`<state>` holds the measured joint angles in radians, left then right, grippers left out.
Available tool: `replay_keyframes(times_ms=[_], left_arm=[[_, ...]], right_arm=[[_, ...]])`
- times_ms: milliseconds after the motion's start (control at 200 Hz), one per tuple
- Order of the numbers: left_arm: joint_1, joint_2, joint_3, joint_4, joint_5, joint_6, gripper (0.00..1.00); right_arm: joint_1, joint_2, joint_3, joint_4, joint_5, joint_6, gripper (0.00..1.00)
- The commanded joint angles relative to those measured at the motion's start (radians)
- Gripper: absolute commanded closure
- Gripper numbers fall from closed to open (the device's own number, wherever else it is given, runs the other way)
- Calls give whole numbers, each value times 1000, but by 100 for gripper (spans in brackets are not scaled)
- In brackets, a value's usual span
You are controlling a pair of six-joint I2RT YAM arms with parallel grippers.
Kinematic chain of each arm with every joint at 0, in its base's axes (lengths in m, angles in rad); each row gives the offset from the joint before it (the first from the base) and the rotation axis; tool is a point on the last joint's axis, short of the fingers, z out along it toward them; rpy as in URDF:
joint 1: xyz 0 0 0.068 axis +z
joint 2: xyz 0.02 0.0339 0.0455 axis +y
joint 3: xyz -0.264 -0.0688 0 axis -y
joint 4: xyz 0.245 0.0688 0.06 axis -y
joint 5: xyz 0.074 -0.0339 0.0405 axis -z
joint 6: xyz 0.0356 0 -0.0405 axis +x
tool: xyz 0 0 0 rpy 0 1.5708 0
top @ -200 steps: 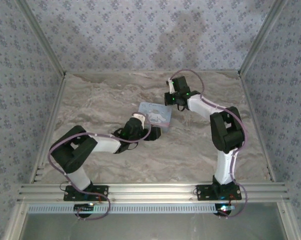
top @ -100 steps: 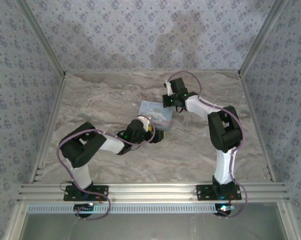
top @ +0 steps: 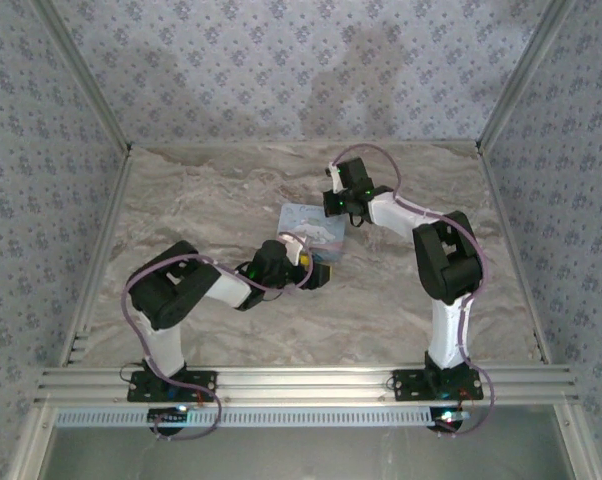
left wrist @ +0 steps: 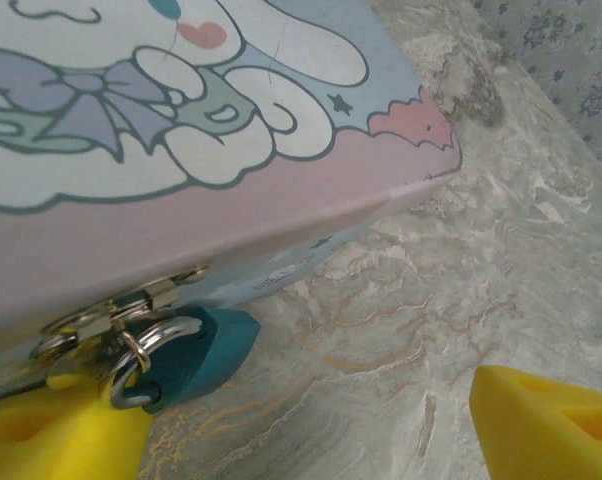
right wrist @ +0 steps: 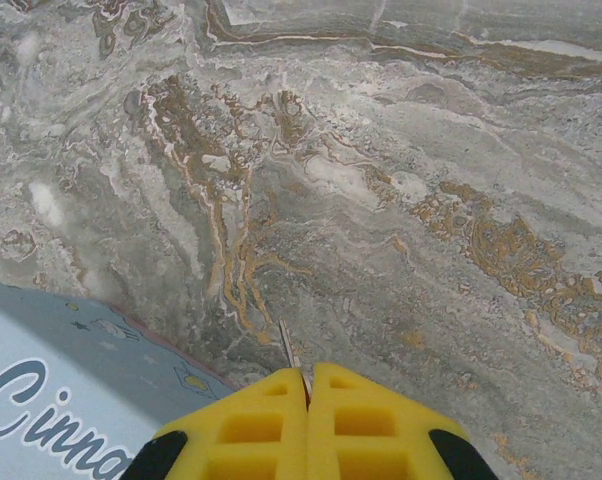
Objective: Unlock the padlock with the key
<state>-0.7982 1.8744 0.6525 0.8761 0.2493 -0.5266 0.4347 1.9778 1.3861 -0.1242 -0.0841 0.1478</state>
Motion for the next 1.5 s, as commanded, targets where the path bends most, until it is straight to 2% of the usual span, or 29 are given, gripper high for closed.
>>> replay_keyframes(times_ms=[0,130,275,565,670,789,874,1024,1129,1224,1314,1494], left_arm=[[15,35,7,131,45,-34,20],[23,54,-26,250,90,-74,21],[23,59,-36,260,100,-81,25],[4,103,-17,277,93,-104,22],[2,119,0,294,115,-128,28],[2,125,-3,293,93,-152,28],[2,141,-21,366,85,-187,33],[-2,172,-21,446,90,-237,32],[-25,167,-23,432,33,-224,29],[-56,128,-28,334,-84,-169,24],[-73,102,-27,261,-169,-135,23],[-73,108,-25,250,-186,-147,23]], right_arm=[[12,9,-23,-25,8,-13,100],[14,7,-26,-22,9,-14,100],[17,7,-28,-20,9,-13,100],[27,3,-28,-22,17,-14,100],[29,4,-28,-22,18,-13,100],[30,6,-34,-18,18,-10,100],[32,4,-42,-14,18,-10,100],[32,1,-49,-7,19,-8,100],[32,1,-52,-8,15,-10,100],[32,1,-55,-11,16,-12,100],[32,-2,-66,-15,11,-13,100],[33,-46,-112,-6,-1,-4,100]])
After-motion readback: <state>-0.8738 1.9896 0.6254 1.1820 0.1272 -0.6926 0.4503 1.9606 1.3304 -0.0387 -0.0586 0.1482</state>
